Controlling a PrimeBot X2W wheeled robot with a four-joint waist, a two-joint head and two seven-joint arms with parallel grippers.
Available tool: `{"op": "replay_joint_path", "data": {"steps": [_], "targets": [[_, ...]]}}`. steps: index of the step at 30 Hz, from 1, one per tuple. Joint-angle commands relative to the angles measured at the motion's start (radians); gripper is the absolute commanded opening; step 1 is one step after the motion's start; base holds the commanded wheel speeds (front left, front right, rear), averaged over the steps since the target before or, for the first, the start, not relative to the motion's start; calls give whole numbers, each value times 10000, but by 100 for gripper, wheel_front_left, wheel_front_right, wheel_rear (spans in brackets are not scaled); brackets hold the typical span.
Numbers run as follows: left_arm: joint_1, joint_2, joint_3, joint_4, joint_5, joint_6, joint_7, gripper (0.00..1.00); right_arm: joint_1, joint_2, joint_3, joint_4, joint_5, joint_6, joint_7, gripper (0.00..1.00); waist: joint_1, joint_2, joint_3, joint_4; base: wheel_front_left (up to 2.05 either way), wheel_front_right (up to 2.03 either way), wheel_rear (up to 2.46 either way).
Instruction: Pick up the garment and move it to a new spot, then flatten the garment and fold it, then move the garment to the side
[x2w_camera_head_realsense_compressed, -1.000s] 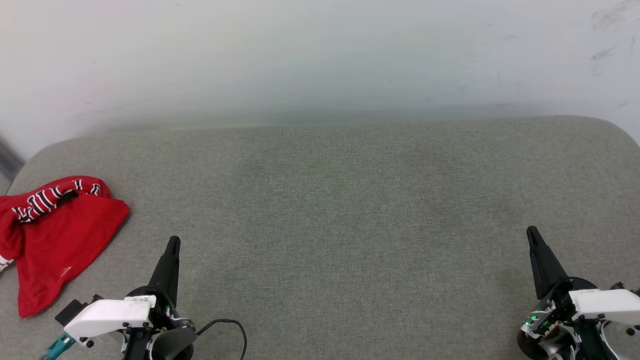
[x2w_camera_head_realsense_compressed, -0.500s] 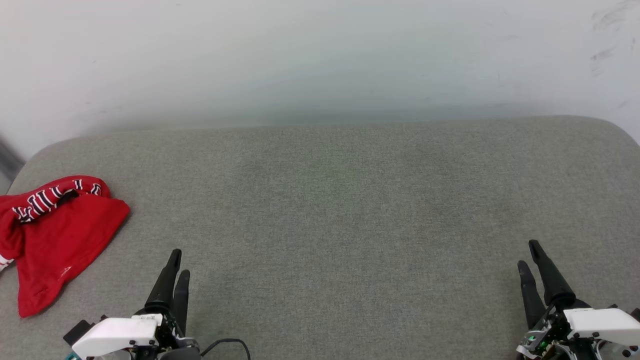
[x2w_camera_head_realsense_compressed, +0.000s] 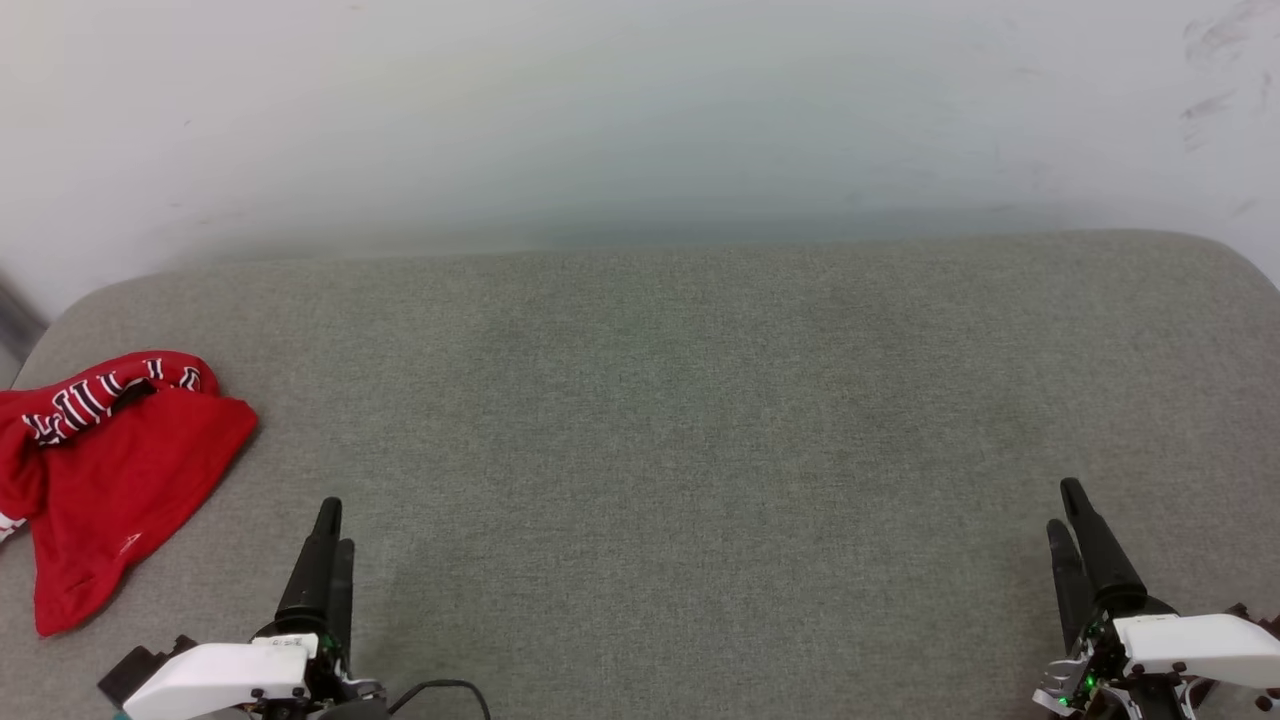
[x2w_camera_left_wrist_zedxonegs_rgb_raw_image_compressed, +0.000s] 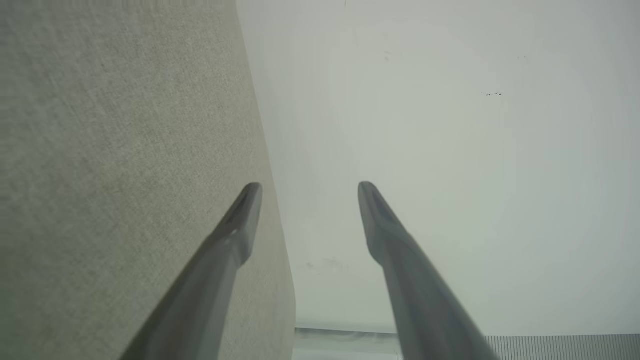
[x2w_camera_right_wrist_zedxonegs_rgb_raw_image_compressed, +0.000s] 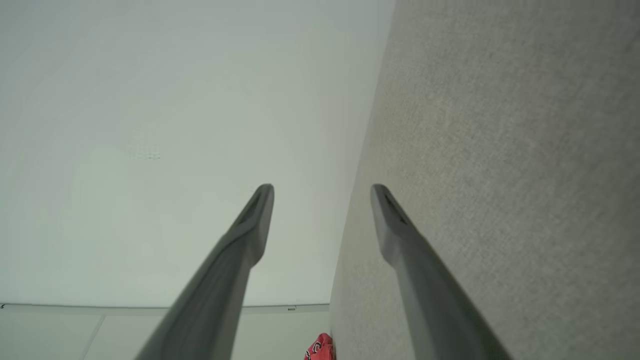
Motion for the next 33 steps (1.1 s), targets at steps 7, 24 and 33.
{"op": "replay_joint_path", "data": {"steps": [7, 24, 33], "targets": [[39, 24, 549, -363, 908, -15, -345, 100, -100, -2, -56, -513, -1456, 0, -358, 100, 0, 0, 4, -3, 0, 0, 0], [119, 30, 1204, -2084, 5043, 276, -1028, 100, -305, -1, 452, -2344, -7363, 0, -1048, 100, 0, 0, 114, 15, 0, 0, 0], [335, 34, 59, -3204, 7796, 1225, -1330, 100, -263, 0, 769, -2979, -9597, 0, -1344, 100, 0, 0, 219, 8, 0, 0, 0]]}}
